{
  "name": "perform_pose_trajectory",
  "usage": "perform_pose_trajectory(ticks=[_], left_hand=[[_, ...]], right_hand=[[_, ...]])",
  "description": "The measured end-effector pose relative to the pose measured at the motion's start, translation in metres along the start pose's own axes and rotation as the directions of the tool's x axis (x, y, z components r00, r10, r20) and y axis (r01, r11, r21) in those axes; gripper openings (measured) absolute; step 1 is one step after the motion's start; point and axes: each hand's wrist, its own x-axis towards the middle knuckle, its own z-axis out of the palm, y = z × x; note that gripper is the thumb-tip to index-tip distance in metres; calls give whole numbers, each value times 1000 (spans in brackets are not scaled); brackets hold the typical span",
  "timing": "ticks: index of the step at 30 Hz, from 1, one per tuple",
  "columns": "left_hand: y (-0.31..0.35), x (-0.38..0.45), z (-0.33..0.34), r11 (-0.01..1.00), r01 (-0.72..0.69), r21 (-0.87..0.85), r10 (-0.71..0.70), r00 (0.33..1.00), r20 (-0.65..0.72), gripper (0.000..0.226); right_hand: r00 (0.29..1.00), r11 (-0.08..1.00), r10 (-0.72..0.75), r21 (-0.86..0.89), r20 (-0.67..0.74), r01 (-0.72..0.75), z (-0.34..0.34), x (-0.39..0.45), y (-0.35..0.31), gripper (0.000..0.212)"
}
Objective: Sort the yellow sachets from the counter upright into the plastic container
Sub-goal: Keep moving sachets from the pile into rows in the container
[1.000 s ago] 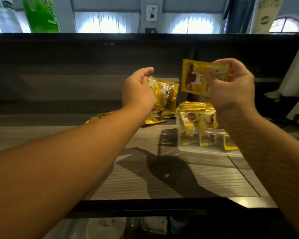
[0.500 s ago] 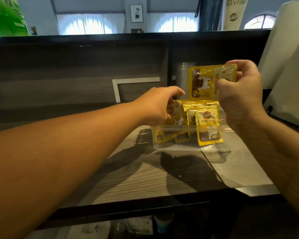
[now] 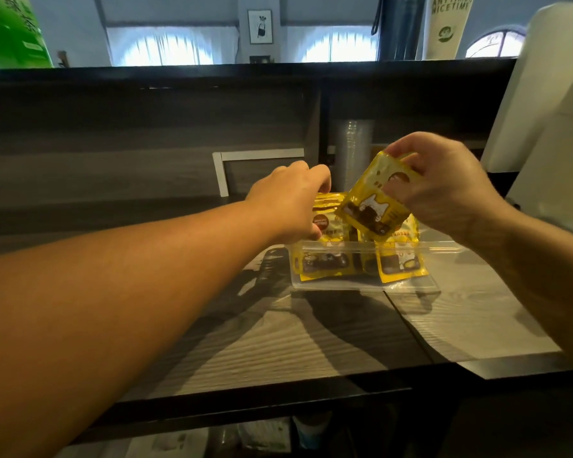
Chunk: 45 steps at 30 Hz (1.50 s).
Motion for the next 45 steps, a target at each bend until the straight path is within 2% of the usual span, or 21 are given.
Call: perform_pose_trajectory(ticks=[2, 5, 8, 12, 17, 20, 23, 25, 27, 30, 32, 36, 42, 45], left_hand=[[-1, 2, 1, 1000, 1, -16, 0, 1000, 29, 76], [0, 6, 0, 996, 24, -82, -16, 995, 98, 92], [1, 14, 0, 987, 45, -156, -15, 982, 188, 97], [5, 23, 7, 983, 52, -173, 0, 957, 288, 93], [7, 37, 18, 1000, 22, -7, -19, 941, 339, 88], [9, 40, 21, 1000, -2, 18, -4, 931, 366, 89], [9, 41, 19, 1000, 2, 16, -8, 917, 400, 109], [9, 41, 19, 999, -18, 32, 4, 920, 393, 111], [9, 41, 20, 996, -46, 75, 14, 926, 378, 107], [7, 40, 19, 994, -73, 81, 41, 940, 338, 92], [6, 40, 19, 994, -81, 71, 55, 948, 313, 83], [4, 40, 24, 992, -100, 78, 74, 956, 285, 85], [1, 41, 27, 999, -37, -16, 41, 946, 322, 93], [8, 37, 27, 998, -31, -55, 47, 941, 336, 86]], right_hand=[[989, 984, -46, -167, 138, 69, 3, 5, -1, 35], [937, 920, -42, -352, 348, 172, 11, 13, -5, 31], [903, 887, -30, -405, 428, 222, 20, 17, -8, 34], [887, 860, -25, -443, 461, 254, 28, 22, -9, 36], [862, 815, 33, -513, 505, 270, 37, 28, -1, 48], [863, 773, 94, -583, 497, 252, 33, 33, 5, 74], [784, 794, 237, -579, 574, 184, 30, 39, 13, 92], [741, 768, 278, -605, 612, 211, 34, 42, 17, 104], [741, 712, 278, -649, 611, 268, 40, 44, 19, 114], [774, 631, 221, -692, 594, 351, 46, 46, 19, 104], [790, 638, 191, -686, 582, 351, 48, 47, 20, 92], [808, 636, 179, -693, 561, 340, 51, 48, 24, 88], [748, 733, 172, -591, 641, 338, 41, 48, 22, 95], [731, 762, 184, -565, 658, 316, 38, 46, 23, 92]])
